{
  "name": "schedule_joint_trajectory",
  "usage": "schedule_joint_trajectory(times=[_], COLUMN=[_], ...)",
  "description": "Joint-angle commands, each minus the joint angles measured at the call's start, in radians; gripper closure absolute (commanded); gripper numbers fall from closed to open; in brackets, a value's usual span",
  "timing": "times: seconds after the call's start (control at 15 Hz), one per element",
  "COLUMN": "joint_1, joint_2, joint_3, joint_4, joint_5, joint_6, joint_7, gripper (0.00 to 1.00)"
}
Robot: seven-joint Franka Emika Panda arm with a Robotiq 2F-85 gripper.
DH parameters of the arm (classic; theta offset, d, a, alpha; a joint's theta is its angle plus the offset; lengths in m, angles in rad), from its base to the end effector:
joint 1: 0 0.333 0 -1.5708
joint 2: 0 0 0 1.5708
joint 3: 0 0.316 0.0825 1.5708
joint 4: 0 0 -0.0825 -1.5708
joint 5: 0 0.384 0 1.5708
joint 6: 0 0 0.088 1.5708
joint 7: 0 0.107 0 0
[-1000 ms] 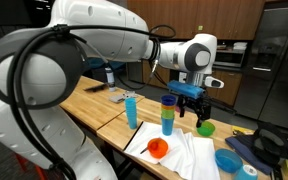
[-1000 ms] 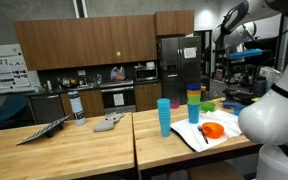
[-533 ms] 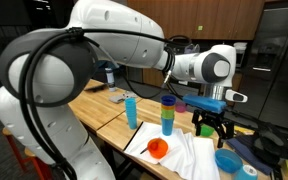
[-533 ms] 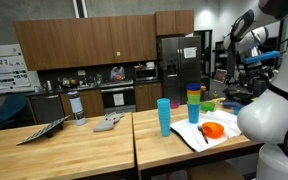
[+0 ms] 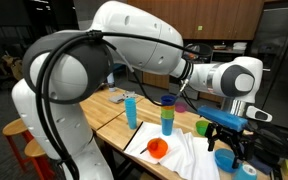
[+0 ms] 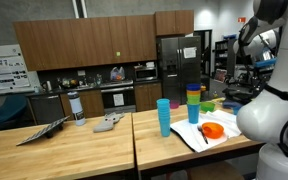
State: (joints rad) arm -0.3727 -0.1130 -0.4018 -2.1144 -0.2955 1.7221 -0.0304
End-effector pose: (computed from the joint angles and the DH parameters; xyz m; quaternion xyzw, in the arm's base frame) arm 0.3271 -0.3629 0.4419 0.9316 -0.3130 -0.1764 0.0546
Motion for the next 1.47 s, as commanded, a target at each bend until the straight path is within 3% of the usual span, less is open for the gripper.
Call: schedule_joint_trajectory(times=[0.0, 0.33, 1.4], joint_1=[-0.004, 0.001, -0.001], joint_2=[0.004, 0.001, 0.008], joint_3=[0.006, 0.016, 0.016], joint_4=[0.004, -0.016, -0.010], joint_5=[0.001, -0.038, -0.017], joint_6=[-0.003, 0.033, 0.023], joint_7=[-0.001, -0.002, -0.001], gripper=[0.00, 0.00, 0.00])
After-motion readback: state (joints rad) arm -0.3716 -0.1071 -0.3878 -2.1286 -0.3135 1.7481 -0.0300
